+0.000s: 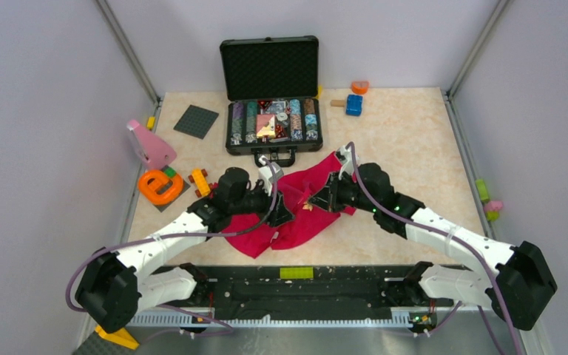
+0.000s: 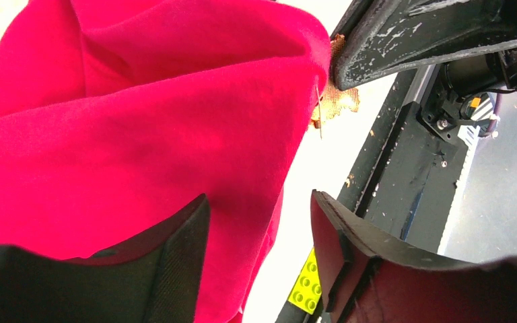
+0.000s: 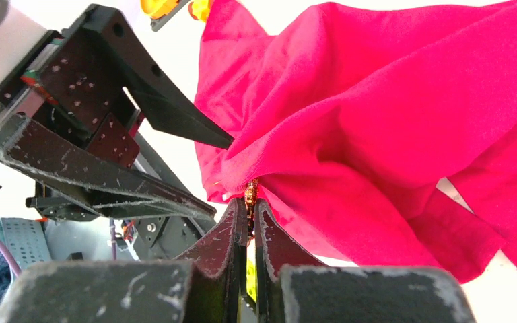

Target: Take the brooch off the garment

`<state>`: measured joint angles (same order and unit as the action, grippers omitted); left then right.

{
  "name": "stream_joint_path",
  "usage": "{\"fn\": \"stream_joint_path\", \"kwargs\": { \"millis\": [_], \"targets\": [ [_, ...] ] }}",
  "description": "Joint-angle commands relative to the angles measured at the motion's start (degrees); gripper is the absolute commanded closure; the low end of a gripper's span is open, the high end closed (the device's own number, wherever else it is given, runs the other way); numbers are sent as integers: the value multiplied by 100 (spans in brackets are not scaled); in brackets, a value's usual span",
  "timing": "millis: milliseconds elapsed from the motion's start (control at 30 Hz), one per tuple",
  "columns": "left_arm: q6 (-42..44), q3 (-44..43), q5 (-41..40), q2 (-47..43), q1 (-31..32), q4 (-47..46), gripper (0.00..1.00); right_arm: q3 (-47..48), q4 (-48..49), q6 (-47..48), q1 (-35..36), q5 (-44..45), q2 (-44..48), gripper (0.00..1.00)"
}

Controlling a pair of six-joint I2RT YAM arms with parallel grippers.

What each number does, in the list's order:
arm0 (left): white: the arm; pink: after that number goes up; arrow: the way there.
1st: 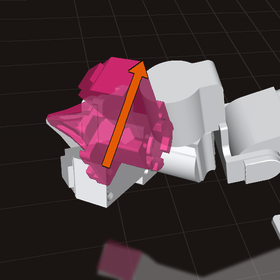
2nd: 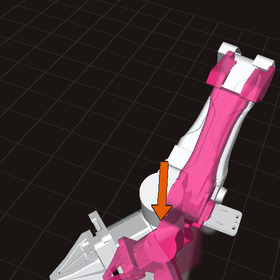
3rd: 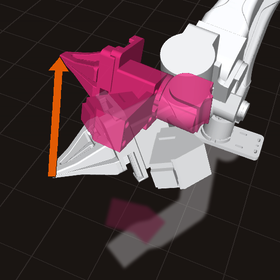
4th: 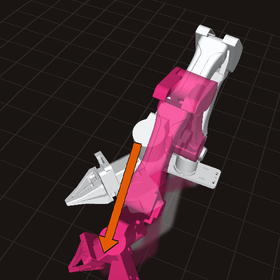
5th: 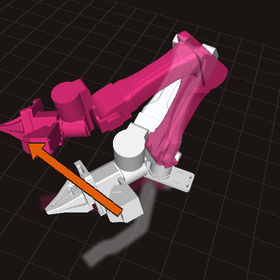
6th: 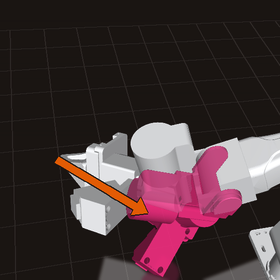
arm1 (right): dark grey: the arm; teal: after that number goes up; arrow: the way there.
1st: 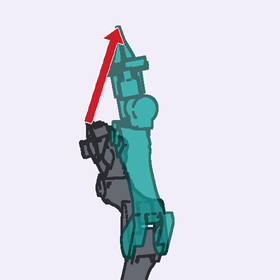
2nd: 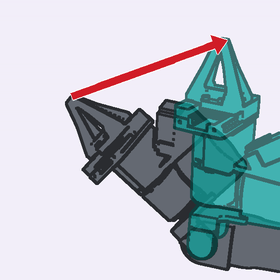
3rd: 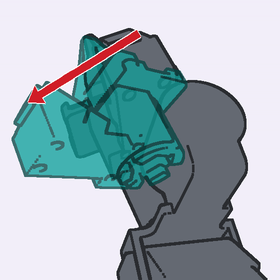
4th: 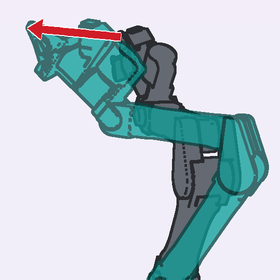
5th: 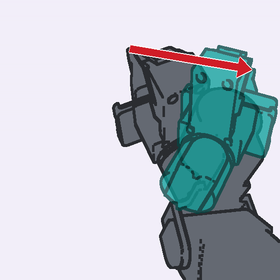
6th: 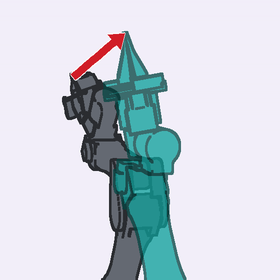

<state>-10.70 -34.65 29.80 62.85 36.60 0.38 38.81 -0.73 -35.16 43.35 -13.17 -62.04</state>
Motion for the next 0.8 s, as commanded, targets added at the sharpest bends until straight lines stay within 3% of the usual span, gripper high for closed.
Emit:
{"fn": "stream_joint_path", "kwargs": {
  "millis": [0, 67, 167, 400, 633, 767],
  "targets": [
    [-45, 115, 223, -43, 31, -960, 49, 260, 82, -167, 42, 89, -6, 100],
    [-15, 126, 248, 109, 34, -990, 65, 274, -39, -228, 42, 170, -23, 100],
    [32, 99, 80, 266, 32, -910, 99, 306, -372, -464, -58, 482, -100, 100],
    [-3, 208, 3, -9, 32, -832, 100, -151, -409, -1245, -915, 371, -47, 100],
    [-12, 229, -369, -212, 32, -477, 100, 4, -1518, -1727, -1243, 1777, 69, 100],
    [-181, 49, -1081, -272, 23, -110, 100, 47, -1816, -1634, -1268, 2350, 358, 100]
  ]
}}
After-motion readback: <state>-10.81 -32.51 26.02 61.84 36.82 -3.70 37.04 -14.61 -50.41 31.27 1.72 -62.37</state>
